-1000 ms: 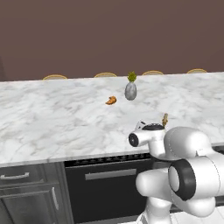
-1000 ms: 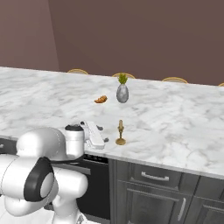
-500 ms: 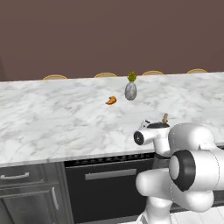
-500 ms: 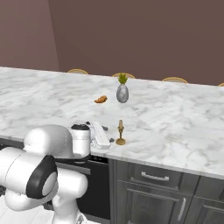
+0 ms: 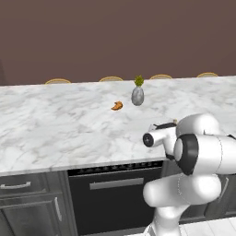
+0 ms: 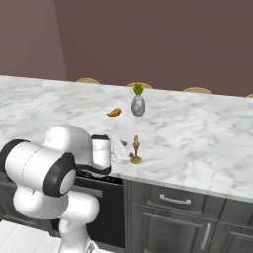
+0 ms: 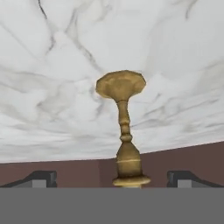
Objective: Pick the jar and candle from the dining table and place them in the open cabinet. Close the cabinet after placing the objects.
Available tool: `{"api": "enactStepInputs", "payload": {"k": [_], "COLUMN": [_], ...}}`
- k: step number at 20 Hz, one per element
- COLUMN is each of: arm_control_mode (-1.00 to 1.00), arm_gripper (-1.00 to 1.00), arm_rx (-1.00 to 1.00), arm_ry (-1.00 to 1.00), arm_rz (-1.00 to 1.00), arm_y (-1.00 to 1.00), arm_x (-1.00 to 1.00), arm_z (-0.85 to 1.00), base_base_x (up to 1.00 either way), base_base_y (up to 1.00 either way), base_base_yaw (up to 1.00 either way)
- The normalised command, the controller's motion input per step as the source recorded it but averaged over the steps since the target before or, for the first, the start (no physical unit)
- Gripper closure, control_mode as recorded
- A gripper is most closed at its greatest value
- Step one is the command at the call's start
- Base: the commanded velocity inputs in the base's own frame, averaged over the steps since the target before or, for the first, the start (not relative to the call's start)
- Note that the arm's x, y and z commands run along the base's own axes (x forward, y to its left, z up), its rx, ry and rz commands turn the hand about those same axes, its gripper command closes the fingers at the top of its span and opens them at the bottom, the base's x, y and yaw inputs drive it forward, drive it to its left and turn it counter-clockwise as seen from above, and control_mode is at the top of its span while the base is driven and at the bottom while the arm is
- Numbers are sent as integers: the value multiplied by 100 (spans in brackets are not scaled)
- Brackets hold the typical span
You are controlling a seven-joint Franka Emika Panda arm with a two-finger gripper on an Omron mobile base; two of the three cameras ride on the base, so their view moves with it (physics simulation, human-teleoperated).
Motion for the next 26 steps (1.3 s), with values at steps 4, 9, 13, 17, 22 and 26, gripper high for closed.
{"api": "enactStepInputs", "payload": {"k": [4, 9, 13, 17, 22, 26], "arm_control_mode": [-100, -100, -100, -100, -100, -100], "arm_gripper": [-100, -100, -100, -100, -100, -100], "arm_rx": [0, 0, 0, 0, 0, 0], "arm_ry": [0, 0, 0, 0, 0, 0], "arm_rz": [0, 0, 0, 0, 0, 0], "arm_y": [0, -5, -14, -12, -12, -9], "arm_x": [24, 13, 5, 19, 25, 29], "arm_z": [-25, -21, -15, -13, -11, -16], "base_base_x": [0, 0, 0, 0, 0, 0], "base_base_y": [0, 0, 0, 0, 0, 0], "base_base_yaw": [0, 0, 0, 0, 0, 0]}}
